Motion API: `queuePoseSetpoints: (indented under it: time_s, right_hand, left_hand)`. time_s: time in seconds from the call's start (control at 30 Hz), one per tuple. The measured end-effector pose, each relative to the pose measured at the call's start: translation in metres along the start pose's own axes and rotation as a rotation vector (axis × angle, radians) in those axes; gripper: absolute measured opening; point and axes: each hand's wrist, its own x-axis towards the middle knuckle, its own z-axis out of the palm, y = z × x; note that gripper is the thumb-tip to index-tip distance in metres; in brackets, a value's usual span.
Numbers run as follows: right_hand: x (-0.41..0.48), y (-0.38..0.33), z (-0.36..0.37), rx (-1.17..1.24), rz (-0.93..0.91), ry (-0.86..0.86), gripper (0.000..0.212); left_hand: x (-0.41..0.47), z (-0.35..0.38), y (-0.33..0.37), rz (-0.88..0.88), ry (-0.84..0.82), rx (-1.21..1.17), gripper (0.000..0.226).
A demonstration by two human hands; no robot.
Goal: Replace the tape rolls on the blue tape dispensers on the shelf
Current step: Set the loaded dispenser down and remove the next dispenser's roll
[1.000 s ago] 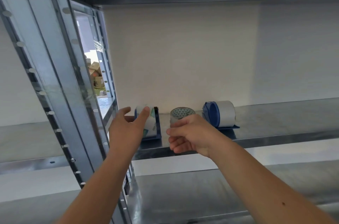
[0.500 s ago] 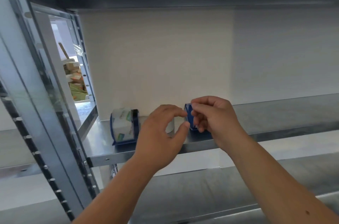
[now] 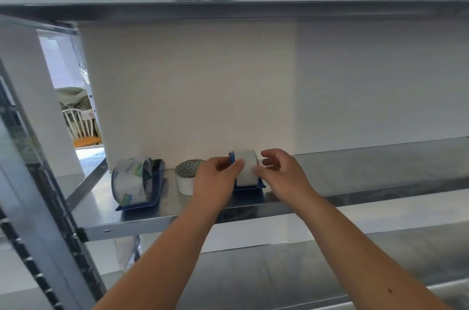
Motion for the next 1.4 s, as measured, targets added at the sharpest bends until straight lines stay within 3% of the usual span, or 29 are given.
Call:
queuePoseSetpoints:
  time_s: [0.13,0.2,0.4,0.53,0.73,0.93,1.03,1.2,1.3,1.4]
  right_hand:
    - [0.002,0.017,0.002,0.025,-0.074,-0.110,0.044]
    - [0.003,0.023,0.001,0.005,-0.111,-0.161,0.056]
    - [0.007,0.035,0.002,-0.244,-0.162,-0.135,0.048]
    - [0.007,0.040,0.005,-0.355,-0.158,-0.110,0.056]
    - [0.009,0.030,0.001,-0.456,-0.186,-0.186,0.025]
    - [0.002,0.027,0.000,-0.506,-0.183,-0.271,0.023]
    - [0.006,0.017,0.001,-0.416,-0.122,-0.211,0.024]
    - [0.023,-0.008,-0.004,-0.032,-0.044,0.009,0.011]
    - [0.036,-0.030,-0.004,0.143,-0.006,-0.012,0.013]
    - [0.048,-0.046,0.003,0.173,0.014,-0.072,0.020]
  left_hand:
    - [0.001,0.013,-0.002,-0.018,0.001,0.128,0.043]
    - [0.001,0.017,-0.004,-0.004,-0.004,0.161,0.035]
    - [0.006,0.021,-0.005,0.047,0.054,0.074,0.044]
    - [0.020,0.019,0.015,0.042,0.075,-0.035,0.046]
    - [0.045,0.023,0.040,-0.018,0.005,-0.088,0.042]
    - [0.072,0.010,0.072,-0.152,0.025,-0.254,0.036]
    - [0.072,0.014,0.067,-0.177,-0.007,-0.195,0.048]
    - [0.083,0.013,0.054,-0.186,0.025,-0.186,0.041]
    - [0.082,0.011,0.051,-0.170,0.036,-0.185,0.043]
    - [0.081,0.011,0.047,-0.146,0.040,-0.181,0.046]
